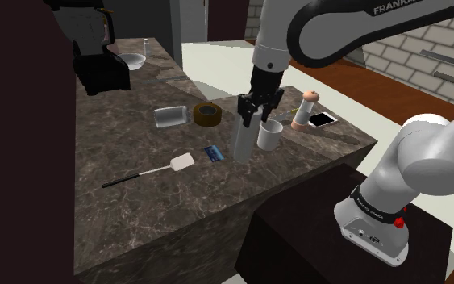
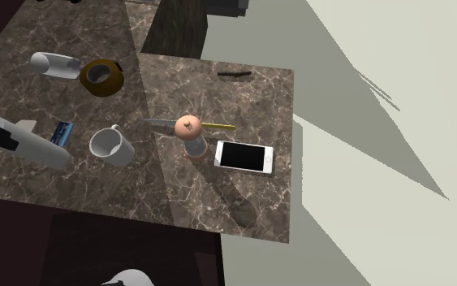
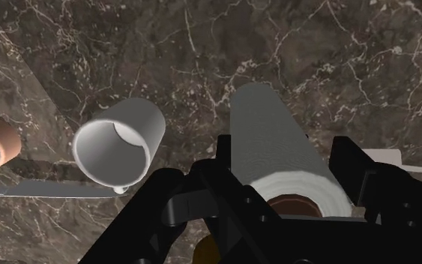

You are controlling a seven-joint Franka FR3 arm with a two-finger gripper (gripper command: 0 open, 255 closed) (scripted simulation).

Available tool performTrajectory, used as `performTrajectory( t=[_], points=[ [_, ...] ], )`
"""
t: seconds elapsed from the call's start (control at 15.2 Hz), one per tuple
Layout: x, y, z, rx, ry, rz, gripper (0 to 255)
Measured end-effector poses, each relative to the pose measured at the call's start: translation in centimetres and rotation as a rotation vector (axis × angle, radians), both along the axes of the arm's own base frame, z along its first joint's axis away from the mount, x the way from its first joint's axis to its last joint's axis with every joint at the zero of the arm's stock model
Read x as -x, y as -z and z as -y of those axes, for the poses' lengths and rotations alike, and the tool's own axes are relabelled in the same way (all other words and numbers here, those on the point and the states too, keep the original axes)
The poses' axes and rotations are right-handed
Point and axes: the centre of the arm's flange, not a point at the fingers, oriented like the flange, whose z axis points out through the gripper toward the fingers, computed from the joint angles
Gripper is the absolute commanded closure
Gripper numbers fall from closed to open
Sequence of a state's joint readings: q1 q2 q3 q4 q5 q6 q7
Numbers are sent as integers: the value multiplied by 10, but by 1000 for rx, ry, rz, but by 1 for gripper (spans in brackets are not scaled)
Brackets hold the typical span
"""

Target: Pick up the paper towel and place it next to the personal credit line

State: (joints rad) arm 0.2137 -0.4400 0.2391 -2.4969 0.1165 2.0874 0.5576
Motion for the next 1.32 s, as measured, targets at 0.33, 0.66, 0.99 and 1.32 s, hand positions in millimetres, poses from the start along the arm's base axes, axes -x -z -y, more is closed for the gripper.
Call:
performTrajectory(
  t=[0.33, 0.66, 0.99, 1.32],
  points=[
    [0, 20, 0, 0, 0, 0, 255],
    [-1, 20, 0, 0, 0, 0, 0],
    [-1, 20, 0, 0, 0, 1, 0],
    [0, -18, 3, -1, 0, 2, 0]
  ],
)
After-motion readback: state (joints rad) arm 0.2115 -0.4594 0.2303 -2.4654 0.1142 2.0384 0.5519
